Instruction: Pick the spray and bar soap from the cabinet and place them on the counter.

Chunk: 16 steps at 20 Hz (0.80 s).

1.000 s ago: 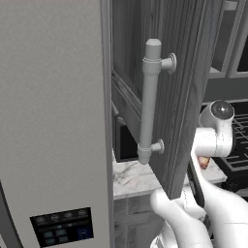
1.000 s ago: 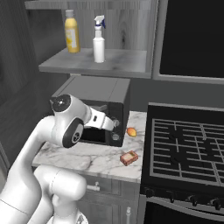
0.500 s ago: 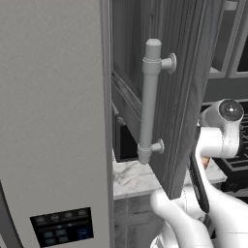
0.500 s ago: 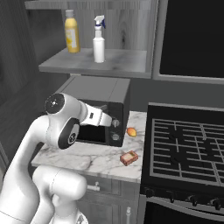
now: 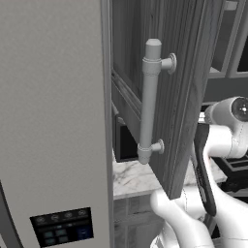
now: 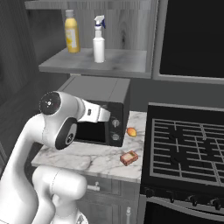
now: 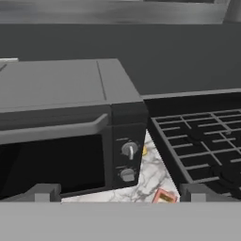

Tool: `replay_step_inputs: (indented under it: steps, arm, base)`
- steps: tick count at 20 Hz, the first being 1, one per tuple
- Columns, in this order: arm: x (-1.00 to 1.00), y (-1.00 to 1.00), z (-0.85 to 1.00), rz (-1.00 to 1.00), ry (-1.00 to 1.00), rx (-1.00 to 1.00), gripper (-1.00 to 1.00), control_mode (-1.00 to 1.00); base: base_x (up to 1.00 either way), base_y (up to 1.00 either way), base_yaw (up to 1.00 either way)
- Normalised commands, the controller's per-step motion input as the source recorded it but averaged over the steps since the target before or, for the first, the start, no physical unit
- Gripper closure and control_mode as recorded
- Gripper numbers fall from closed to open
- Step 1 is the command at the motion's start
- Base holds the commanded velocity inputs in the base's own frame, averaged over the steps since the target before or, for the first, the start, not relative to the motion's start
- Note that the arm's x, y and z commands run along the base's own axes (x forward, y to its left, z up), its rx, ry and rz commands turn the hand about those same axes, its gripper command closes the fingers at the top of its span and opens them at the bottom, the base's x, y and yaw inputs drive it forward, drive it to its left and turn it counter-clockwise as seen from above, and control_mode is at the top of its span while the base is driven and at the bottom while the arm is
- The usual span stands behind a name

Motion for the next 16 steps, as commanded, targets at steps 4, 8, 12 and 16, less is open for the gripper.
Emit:
replay_step_inputs:
  steps: [4, 8, 12, 16]
  arm:
    - [-0.16, 0.1, 0.33, 0.06, -0.04, 0.0, -1.0, -1.0]
    - [-0.17, 0.1, 0.29, 0.06, -0.02, 0.0, -1.0, -1.0]
    - [-0.15, 0.11, 0.32, 0.07, 0.0, 0.0, -1.0, -1.0]
    - [-0.12, 0.16, 0.28, 0.06, 0.0, 0.0, -1.0, -1.0]
  base:
    - [0.0, 0.0, 0.0]
    - [0.0, 0.0, 0.0]
    - [0.0, 0.0, 0.0]
    - [0.0, 0.0, 0.0]
